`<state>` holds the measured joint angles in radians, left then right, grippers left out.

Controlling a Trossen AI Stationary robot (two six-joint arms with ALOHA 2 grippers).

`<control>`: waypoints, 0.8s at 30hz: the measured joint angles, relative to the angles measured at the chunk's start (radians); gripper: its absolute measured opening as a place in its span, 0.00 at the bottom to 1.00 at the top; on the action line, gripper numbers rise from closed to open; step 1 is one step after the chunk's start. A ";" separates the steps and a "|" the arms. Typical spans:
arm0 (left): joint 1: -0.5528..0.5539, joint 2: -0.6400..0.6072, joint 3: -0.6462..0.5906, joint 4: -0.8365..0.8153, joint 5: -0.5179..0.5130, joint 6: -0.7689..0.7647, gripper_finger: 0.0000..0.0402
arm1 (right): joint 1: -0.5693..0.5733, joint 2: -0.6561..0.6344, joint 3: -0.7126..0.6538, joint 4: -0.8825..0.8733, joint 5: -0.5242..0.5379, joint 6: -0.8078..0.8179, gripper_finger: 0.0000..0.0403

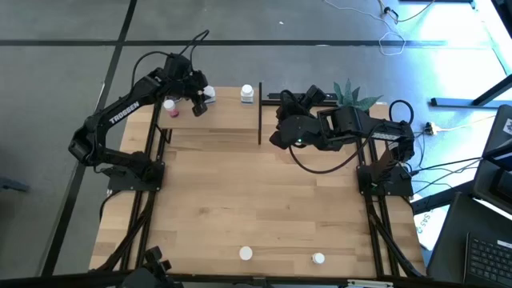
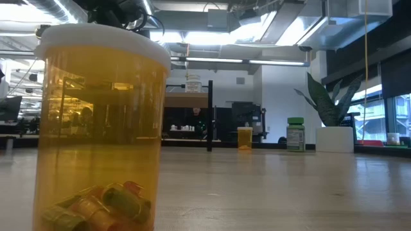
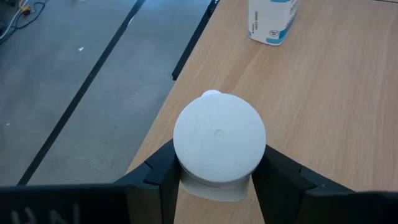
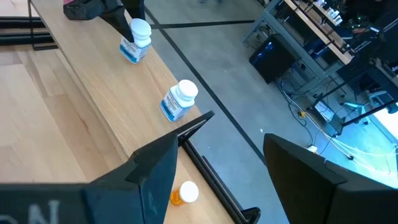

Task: Pick and place medicine bottles onto shelf by color
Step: Put the white pill bottle on the shelf

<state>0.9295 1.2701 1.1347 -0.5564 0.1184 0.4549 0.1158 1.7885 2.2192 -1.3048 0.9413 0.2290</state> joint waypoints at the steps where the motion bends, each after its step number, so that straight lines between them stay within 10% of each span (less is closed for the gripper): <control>1: 0.000 0.000 0.000 0.000 0.000 0.000 0.38 | 0.000 0.000 0.000 0.000 0.000 -0.002 0.59; 24: 0.000 0.000 0.000 0.000 0.005 -0.007 0.38 | 0.000 0.000 0.000 0.004 -0.501 0.001 0.59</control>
<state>0.9295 1.2701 1.1347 -0.5564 0.1230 0.4477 0.1158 1.7882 2.2192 -1.3010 0.4407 0.2302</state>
